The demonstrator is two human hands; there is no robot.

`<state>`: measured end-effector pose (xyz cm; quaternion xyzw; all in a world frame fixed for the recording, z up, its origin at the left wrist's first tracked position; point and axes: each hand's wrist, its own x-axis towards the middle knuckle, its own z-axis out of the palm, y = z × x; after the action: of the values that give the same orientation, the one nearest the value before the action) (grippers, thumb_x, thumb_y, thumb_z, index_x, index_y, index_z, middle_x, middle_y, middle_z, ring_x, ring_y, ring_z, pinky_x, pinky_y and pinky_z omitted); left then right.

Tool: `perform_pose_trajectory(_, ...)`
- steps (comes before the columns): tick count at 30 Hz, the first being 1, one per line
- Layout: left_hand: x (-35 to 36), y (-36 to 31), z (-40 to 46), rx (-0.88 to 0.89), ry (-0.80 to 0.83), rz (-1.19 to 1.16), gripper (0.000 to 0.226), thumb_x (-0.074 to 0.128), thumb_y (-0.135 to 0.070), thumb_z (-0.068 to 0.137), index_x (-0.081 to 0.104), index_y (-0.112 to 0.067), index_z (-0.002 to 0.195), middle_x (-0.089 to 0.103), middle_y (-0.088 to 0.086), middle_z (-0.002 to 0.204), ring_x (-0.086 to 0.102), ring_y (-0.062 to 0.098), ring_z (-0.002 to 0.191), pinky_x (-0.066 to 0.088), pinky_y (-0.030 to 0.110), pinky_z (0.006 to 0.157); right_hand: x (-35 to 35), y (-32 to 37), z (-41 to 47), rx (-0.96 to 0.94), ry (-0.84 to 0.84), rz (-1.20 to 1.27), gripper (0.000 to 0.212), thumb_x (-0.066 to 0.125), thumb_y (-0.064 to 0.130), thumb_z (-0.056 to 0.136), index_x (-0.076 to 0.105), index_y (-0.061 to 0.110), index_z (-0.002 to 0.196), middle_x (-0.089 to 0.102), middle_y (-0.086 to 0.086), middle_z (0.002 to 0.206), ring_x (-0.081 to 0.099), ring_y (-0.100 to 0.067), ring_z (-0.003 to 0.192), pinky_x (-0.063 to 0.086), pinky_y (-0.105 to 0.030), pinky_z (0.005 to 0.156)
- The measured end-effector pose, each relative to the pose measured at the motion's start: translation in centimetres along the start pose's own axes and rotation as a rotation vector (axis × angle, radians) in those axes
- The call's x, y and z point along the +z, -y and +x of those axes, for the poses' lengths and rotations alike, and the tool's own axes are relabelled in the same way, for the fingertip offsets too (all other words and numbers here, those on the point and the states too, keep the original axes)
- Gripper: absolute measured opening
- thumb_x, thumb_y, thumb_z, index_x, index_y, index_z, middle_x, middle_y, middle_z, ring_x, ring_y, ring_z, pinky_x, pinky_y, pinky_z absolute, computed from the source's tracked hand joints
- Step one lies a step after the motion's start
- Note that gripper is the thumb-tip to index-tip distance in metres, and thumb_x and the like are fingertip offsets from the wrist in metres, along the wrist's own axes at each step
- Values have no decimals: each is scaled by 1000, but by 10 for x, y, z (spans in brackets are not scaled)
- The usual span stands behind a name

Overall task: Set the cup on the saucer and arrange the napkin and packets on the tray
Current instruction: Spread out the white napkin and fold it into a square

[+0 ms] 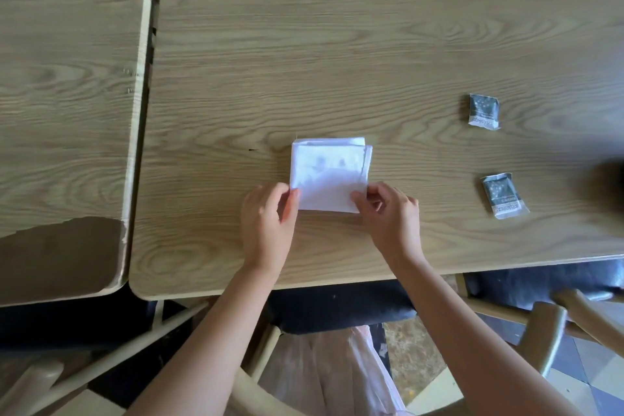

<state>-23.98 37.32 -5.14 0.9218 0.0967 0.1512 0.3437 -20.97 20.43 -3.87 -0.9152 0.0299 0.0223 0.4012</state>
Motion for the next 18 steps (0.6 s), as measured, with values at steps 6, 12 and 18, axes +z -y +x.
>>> perform_pose_trajectory(6, 14, -1, 3, -83, -12, 236, 19, 58, -16, 85, 57, -8, 68, 55, 7, 66, 50, 30, 63, 34, 40, 75, 10, -1, -1, 18, -98, -30, 22, 68, 22, 80, 57, 10, 66, 52, 3, 59, 52, -25, 65, 30, -34, 71)
perform_pose_trajectory(12, 15, 3, 10, -86, -24, 325, 20, 59, -26, 79, 60, -13, 93, 60, 9, 94, 56, 33, 89, 35, 44, 80, 13, 1, 4, 129, -131, -51, 33, 68, 29, 75, 55, 18, 104, 58, 3, 77, 54, -20, 81, 29, -33, 79)
perform_pose_trajectory(18, 23, 7, 30, 333, 268, 393, 61, 36, -33, 90, 16, -18, 146, 9, 7, 155, 7, 25, 143, 5, 55, 110, 10, 11, 22, -222, 50, -406, 86, 56, 11, 72, 14, 22, 146, 14, -7, 156, 4, -21, 144, 14, -50, 111)
